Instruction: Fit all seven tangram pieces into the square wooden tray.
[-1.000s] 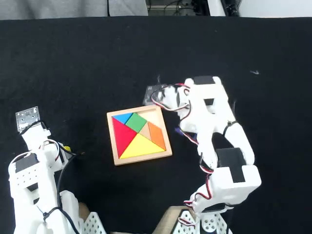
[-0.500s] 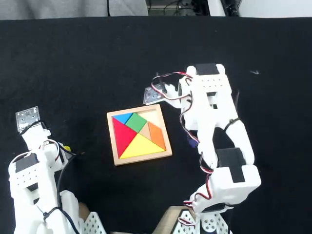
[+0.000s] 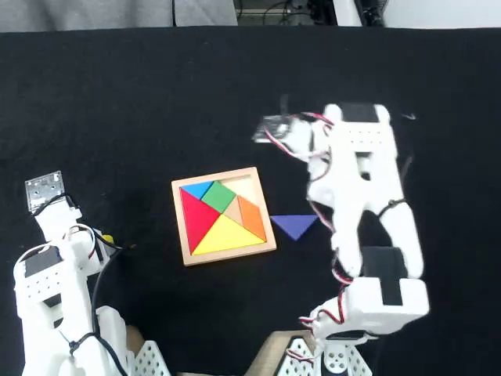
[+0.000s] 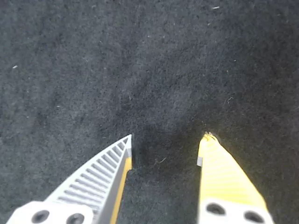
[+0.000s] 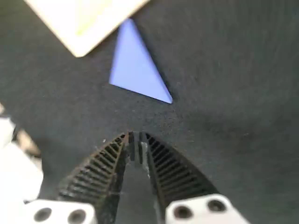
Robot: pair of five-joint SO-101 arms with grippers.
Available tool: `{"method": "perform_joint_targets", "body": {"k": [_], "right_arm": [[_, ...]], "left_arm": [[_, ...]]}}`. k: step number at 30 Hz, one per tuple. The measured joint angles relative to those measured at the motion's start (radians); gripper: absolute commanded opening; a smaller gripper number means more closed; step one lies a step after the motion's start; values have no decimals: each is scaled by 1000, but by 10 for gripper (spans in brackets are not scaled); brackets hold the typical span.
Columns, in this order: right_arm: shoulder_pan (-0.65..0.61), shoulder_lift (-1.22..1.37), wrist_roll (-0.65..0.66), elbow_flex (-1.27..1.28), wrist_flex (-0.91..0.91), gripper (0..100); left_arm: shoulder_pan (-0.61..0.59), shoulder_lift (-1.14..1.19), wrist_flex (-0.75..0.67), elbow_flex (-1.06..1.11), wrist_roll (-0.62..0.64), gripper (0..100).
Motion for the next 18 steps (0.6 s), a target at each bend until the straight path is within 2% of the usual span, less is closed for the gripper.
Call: {"method": "perform_joint_targets", "body": {"k": [6, 12, 18], "right_arm": [[23, 0, -91, 292, -281, 11], [23, 0, -192, 311, -436, 11], [23, 28, -212, 301, -502, 11]], "left_arm": [[0, 0, 0, 0, 0, 231], [0, 0, 0, 0, 0, 231], [0, 0, 0, 0, 0, 231]]}}
